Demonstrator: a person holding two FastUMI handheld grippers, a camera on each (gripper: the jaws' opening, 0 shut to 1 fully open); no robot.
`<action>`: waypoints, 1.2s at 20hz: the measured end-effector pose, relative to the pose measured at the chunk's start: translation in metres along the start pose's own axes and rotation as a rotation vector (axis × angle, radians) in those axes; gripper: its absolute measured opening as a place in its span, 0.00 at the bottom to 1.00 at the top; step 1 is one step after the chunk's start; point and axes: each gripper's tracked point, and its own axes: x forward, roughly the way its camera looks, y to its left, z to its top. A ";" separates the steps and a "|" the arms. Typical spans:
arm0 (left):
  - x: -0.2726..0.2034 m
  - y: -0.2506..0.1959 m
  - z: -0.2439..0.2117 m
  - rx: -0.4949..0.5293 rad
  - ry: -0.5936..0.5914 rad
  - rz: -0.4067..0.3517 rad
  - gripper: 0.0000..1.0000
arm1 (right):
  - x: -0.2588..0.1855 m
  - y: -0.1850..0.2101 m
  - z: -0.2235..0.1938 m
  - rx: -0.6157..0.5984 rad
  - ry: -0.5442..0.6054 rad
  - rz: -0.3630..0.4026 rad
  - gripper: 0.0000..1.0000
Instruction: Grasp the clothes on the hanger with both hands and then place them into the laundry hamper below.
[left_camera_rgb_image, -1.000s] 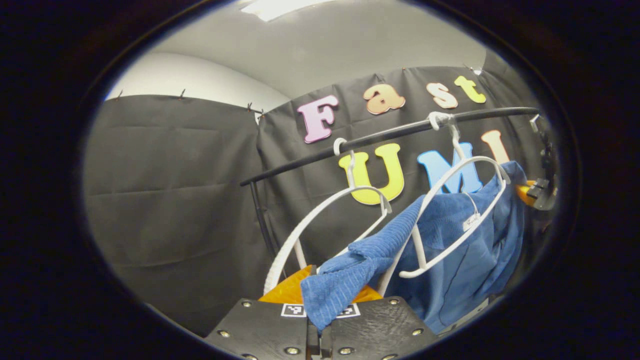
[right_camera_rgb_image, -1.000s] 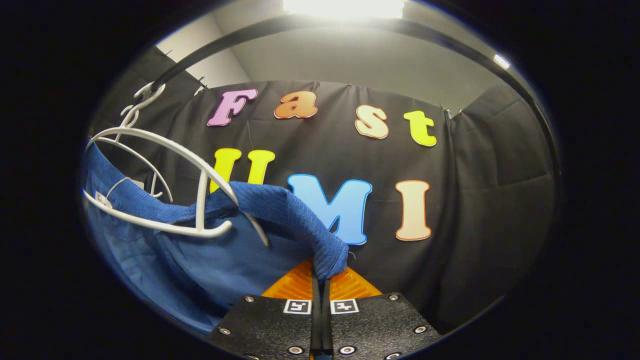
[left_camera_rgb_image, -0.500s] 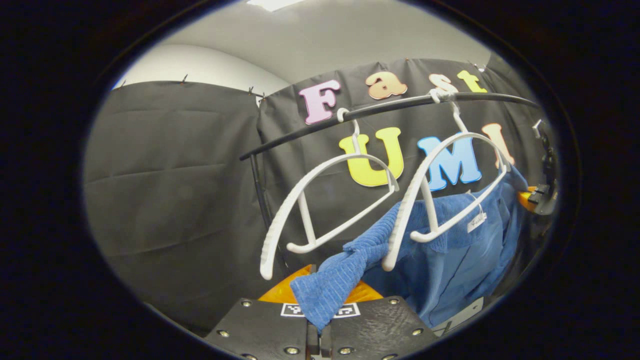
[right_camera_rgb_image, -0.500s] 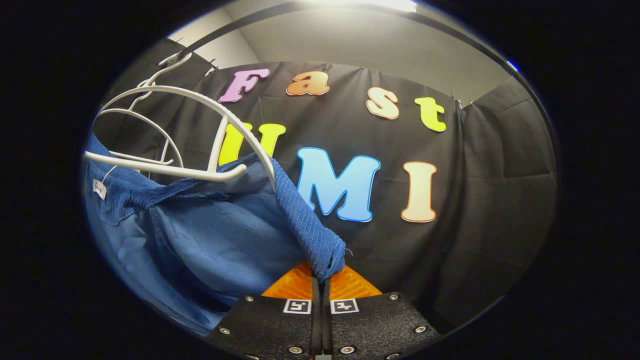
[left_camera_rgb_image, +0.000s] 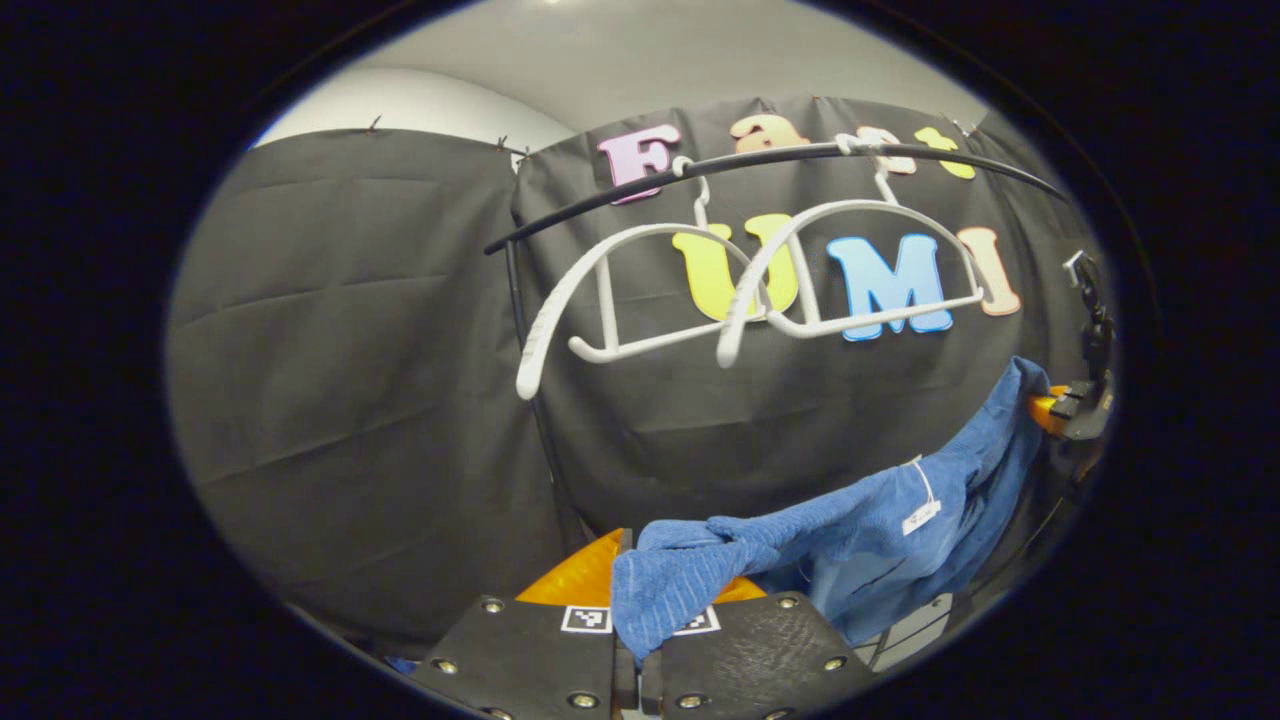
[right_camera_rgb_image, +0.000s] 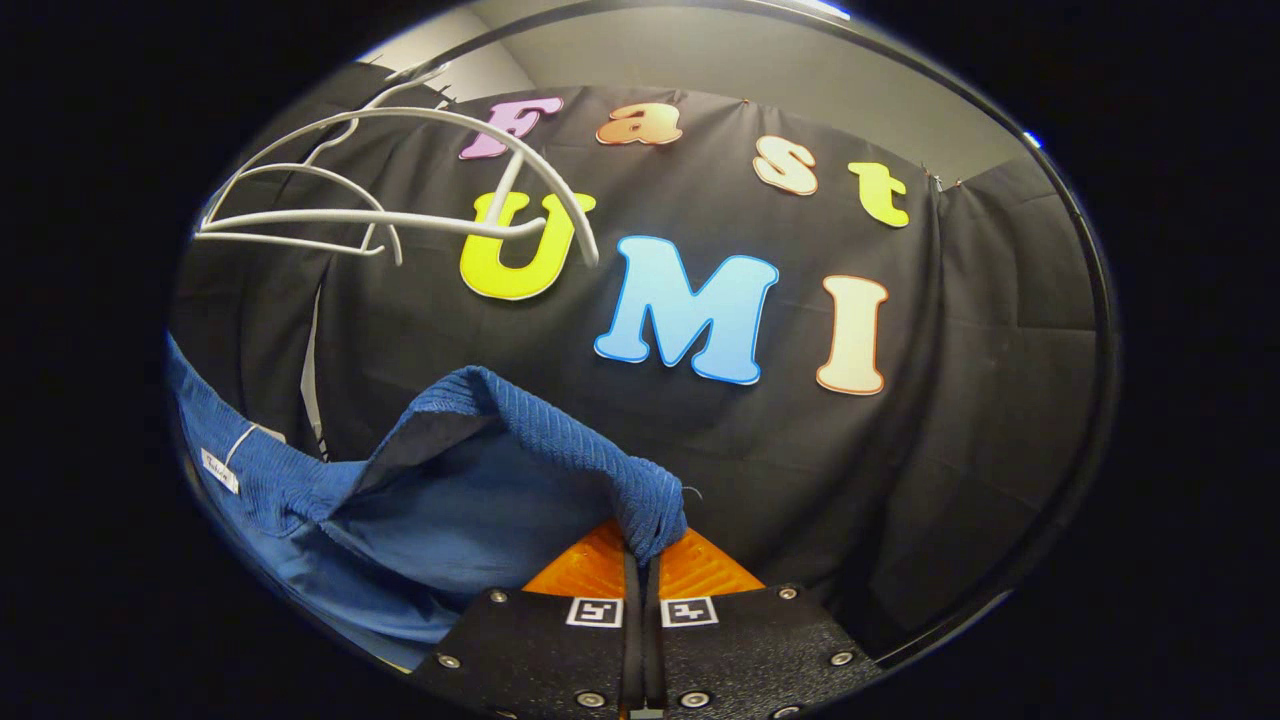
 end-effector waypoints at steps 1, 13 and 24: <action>-0.003 0.000 0.001 0.005 -0.002 -0.004 0.05 | -0.007 0.002 -0.002 0.008 -0.001 0.007 0.00; -0.080 -0.035 0.026 0.011 -0.116 -0.148 0.05 | -0.128 0.049 0.034 0.058 -0.084 0.094 0.00; -0.150 -0.067 0.023 -0.023 -0.166 -0.315 0.04 | -0.232 0.148 0.075 0.068 -0.148 0.254 0.00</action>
